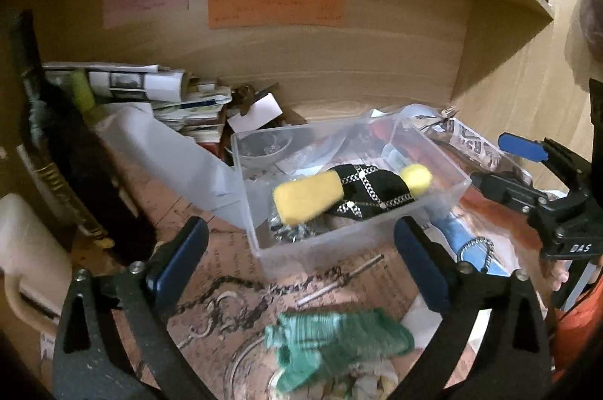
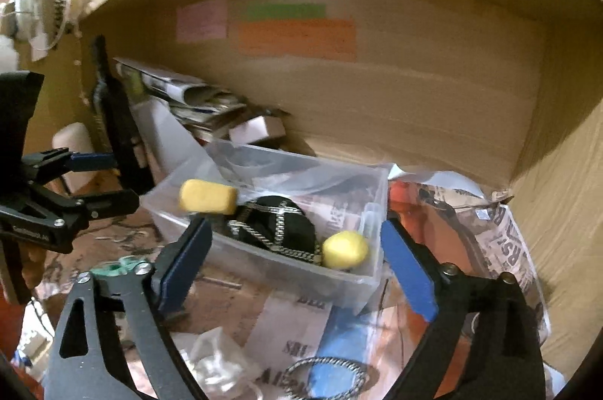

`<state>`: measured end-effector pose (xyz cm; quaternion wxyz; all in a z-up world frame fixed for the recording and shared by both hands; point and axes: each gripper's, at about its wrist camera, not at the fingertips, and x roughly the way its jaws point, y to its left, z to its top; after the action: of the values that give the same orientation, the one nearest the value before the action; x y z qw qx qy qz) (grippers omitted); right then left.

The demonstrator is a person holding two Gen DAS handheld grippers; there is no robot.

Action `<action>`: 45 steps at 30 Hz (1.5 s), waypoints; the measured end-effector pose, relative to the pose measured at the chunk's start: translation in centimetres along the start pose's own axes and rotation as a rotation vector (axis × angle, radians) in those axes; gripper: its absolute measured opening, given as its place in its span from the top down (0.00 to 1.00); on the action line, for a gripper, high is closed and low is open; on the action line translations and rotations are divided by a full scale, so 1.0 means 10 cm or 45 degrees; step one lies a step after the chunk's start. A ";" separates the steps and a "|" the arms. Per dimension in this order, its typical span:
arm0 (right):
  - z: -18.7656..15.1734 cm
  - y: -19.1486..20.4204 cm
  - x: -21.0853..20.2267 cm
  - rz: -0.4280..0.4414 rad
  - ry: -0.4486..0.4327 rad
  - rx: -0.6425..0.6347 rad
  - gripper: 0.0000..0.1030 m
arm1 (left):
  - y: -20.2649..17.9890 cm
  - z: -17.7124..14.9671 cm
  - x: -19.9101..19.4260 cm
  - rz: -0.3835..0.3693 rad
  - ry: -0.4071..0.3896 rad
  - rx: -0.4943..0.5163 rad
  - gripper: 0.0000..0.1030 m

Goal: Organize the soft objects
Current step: 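Place the sponge into the clear box with the left tool while the right tool drops the ball in, then grasp the green cloth with the left tool while the right tool grasps the white cloth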

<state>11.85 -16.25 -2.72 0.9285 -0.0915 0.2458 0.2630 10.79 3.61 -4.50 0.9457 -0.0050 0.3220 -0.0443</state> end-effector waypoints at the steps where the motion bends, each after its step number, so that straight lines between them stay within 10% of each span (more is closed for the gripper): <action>1: -0.02 0.03 -0.04 0.013 -0.006 0.003 0.05 | 0.00 -0.03 -0.04 0.004 -0.002 -0.002 0.01; 20: -0.86 0.46 0.25 0.213 0.358 0.086 0.05 | 0.07 -0.86 0.22 -0.035 0.253 -0.143 0.01; 23: -0.91 0.47 0.27 0.196 0.381 0.077 0.17 | 0.07 -0.90 0.27 -0.058 0.246 -0.167 0.01; 34: -0.90 0.39 0.21 0.185 0.342 0.062 0.70 | -0.08 -0.86 0.33 -0.093 0.201 -0.092 0.54; 45: -0.61 0.25 0.02 0.144 0.193 0.069 0.74 | -0.11 -0.70 0.19 -0.077 0.108 -0.048 0.76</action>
<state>8.13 -15.87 -8.19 0.8931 -0.0718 0.3271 0.3004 7.97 2.43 -11.19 0.9291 -0.0308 0.3623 -0.0669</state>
